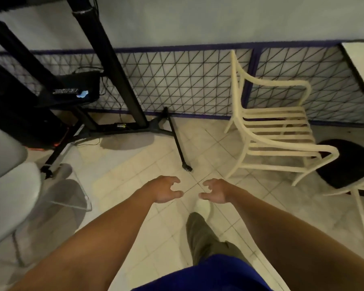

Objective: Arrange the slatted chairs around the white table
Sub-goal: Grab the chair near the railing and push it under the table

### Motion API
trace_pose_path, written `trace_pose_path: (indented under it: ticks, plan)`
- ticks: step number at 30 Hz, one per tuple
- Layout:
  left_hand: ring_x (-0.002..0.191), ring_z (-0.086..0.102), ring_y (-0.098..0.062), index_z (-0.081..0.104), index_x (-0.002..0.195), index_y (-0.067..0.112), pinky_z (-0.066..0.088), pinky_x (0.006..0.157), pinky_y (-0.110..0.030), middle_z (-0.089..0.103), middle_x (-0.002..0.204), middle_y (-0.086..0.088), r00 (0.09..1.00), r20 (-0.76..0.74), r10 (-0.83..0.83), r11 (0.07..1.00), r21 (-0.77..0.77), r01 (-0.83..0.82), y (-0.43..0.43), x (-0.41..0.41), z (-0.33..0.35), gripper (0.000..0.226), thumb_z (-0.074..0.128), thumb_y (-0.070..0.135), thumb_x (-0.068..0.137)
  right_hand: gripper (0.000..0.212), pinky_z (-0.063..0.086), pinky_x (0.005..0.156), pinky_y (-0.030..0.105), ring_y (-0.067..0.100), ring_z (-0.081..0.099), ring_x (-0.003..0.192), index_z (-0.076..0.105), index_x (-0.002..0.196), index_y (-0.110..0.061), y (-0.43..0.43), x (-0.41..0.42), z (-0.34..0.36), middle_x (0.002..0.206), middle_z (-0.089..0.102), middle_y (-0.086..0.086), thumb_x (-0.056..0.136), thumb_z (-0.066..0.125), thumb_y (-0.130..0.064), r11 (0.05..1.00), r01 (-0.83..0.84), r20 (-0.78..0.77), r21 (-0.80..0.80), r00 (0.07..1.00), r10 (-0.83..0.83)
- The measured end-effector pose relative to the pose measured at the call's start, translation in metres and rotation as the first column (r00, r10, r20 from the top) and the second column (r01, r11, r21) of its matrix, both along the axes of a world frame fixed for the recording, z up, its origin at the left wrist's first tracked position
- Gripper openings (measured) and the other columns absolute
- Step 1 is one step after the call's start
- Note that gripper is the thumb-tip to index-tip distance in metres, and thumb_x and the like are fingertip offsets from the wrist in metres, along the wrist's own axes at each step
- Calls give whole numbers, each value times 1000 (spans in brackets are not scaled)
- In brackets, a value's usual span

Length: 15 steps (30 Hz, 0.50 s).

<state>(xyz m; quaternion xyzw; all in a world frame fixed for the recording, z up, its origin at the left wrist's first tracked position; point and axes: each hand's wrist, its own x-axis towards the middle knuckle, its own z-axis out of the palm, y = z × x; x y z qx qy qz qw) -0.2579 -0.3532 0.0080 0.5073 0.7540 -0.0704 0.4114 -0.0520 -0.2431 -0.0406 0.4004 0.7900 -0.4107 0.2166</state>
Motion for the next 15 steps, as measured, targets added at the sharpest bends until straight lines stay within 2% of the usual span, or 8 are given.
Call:
trace_pose_path:
  ticks: [3,9,11,15]
  plan:
    - [125,52,-20,43,148,35,43,107,-37,46,149,-3,999,-9,-32,999,-8,32,66,-36,-11,68,60,64,88,77,32,112,32,23,40,138,35,150,-14,52,-37,-9,153,40,8,91,56,-58,999,38,-20,18,999,-37]
    - [129,49,-20,45,146,33,41,101,-29,47,148,-1,987,-21,-160,987,3,160,191,-90,11,61,60,56,92,77,30,114,37,25,38,140,32,152,-15,147,-88,11,155,37,8,92,54,-57,991,135,-4,27,991,-135]
    - [127,51,-20,48,144,33,41,97,-29,50,146,0,975,-24,-223,974,41,223,232,-99,22,58,61,54,93,76,28,115,37,25,34,141,31,153,-16,175,-95,25,157,34,6,92,54,-56,984,174,-18,47,985,-173]
    - [129,51,-20,44,148,30,42,101,-34,48,149,0,933,-48,-355,932,50,358,317,-97,43,63,60,54,93,74,29,115,40,27,35,141,32,152,-19,229,-102,45,156,35,6,92,54,-58,945,300,-39,133,954,-297]
